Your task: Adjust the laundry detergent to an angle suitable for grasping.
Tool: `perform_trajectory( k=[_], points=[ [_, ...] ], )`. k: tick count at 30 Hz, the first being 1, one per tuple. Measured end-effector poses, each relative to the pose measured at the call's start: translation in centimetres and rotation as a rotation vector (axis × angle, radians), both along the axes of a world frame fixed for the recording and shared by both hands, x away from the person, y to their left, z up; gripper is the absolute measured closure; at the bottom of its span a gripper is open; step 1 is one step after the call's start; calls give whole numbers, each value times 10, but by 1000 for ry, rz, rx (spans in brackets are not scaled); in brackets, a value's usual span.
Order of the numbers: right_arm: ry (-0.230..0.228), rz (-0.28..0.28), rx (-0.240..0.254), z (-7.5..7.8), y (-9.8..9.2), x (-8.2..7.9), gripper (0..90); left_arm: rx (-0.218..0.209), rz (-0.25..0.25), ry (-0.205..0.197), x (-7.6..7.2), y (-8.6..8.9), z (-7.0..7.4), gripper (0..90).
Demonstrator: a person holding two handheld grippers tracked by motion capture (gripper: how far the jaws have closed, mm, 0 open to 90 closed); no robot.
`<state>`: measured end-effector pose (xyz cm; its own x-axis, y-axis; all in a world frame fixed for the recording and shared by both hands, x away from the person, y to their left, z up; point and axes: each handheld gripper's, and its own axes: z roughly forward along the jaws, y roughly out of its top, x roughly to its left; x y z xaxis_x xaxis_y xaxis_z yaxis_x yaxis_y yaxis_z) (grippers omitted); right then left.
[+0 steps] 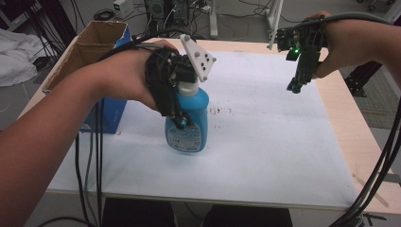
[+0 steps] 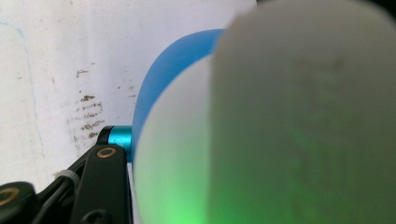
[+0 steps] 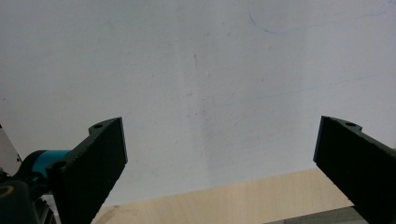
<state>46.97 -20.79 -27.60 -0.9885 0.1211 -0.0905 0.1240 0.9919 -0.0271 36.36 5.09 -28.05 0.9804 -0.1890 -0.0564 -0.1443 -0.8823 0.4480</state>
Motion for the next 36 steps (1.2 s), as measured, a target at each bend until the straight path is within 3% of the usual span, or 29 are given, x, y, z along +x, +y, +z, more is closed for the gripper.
perform_trajectory(
  k=[2,3,5,15,27,32,36],
  points=[
    [-3,-4,-3,0,0,0,19,-7,-16,-7,0,3,-4,433],
    [0,-3,-6,-1,0,0,19,-4,-39,-36,-1,5,-8,433],
    [-2,-6,-7,-1,0,0,19,5,-51,-57,-1,6,-11,433],
    [-5,-10,-9,-1,2,-1,19,10,-106,-76,-3,10,-19,433],
    [0,-18,-6,-5,2,-1,19,23,-158,-59,-5,10,-25,433],
    [0,-16,-2,-5,3,-1,19,43,-156,-45,-4,12,-32,433],
    [-1,-17,-5,-6,3,0,19,26,-153,-37,-3,15,-34,432]
  ],
)
